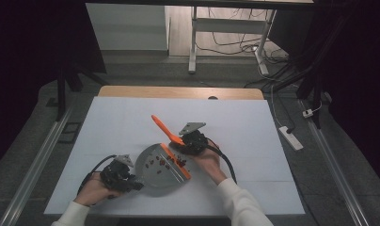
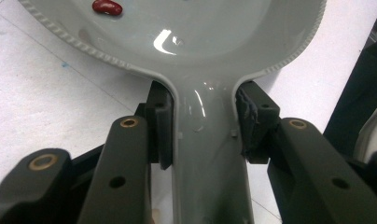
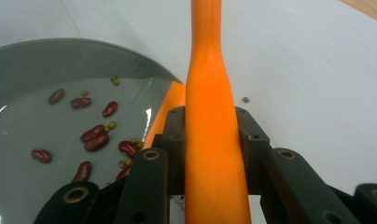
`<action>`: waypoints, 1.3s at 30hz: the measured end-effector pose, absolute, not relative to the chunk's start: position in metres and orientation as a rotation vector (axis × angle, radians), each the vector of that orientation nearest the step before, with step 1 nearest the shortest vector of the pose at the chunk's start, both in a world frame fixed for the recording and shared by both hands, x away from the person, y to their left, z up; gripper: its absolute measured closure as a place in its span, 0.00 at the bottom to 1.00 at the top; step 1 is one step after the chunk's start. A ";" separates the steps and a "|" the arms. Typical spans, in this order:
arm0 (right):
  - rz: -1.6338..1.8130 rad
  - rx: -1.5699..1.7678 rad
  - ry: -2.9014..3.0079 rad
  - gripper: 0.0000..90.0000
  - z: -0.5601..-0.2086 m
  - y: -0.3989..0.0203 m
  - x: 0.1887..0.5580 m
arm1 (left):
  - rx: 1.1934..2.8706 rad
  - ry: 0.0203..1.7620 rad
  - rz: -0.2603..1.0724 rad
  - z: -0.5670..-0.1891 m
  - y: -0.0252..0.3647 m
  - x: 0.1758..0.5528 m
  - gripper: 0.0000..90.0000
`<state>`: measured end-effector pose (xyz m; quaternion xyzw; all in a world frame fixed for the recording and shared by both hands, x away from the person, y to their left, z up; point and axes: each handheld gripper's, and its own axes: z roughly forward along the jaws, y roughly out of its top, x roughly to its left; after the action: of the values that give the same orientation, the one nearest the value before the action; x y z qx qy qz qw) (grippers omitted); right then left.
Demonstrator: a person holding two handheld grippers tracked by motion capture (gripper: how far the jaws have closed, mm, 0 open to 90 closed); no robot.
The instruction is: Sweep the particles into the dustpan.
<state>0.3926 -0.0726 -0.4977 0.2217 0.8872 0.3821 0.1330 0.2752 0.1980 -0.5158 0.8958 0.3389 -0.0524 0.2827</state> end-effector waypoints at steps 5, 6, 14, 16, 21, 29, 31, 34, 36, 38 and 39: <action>1.113 0.632 2.585 0.78 -0.498 -0.069 0.389 | 2.400 0.908 -0.140 -0.516 0.198 0.275 0.69; 1.113 0.632 2.585 0.78 -0.498 -0.069 0.389 | 2.400 0.908 -0.140 -0.516 0.198 0.275 0.69; 1.235 0.651 2.629 0.78 -0.497 -0.062 0.383 | 2.401 0.907 -0.140 -0.516 0.198 0.275 0.69; 1.262 0.610 2.652 0.78 -0.493 -0.055 0.376 | 2.400 0.909 -0.140 -0.516 0.198 0.275 0.69; 1.318 0.595 2.593 0.78 -0.482 -0.056 0.372 | 2.400 0.906 -0.139 -0.516 0.198 0.275 0.69; 1.309 0.707 2.500 0.78 -0.473 -0.079 0.383 | 2.400 0.907 -0.140 -0.517 0.198 0.275 0.69; 1.283 0.740 2.490 0.78 -0.475 -0.087 0.387 | 2.400 0.906 -0.141 -0.517 0.198 0.275 0.69; 1.246 0.761 2.488 0.78 -0.477 -0.092 0.388 | 2.398 0.908 -0.141 -0.517 0.198 0.275 0.69; 1.227 0.766 2.488 0.78 -0.480 -0.096 0.386 | 2.399 0.906 -0.142 -0.517 0.198 0.275 0.69; 1.211 0.777 2.495 0.78 -0.483 -0.098 0.386 | 2.399 0.906 -0.141 -0.517 0.198 0.275 0.69; 1.201 0.785 2.498 0.78 -0.485 -0.099 0.385 | 2.400 0.906 -0.141 -0.517 0.198 0.275 0.69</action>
<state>0.3850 -0.0994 -0.4854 0.2701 0.8598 0.4132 0.1302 0.2749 0.1981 -0.5168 0.8961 0.3384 -0.0527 0.2825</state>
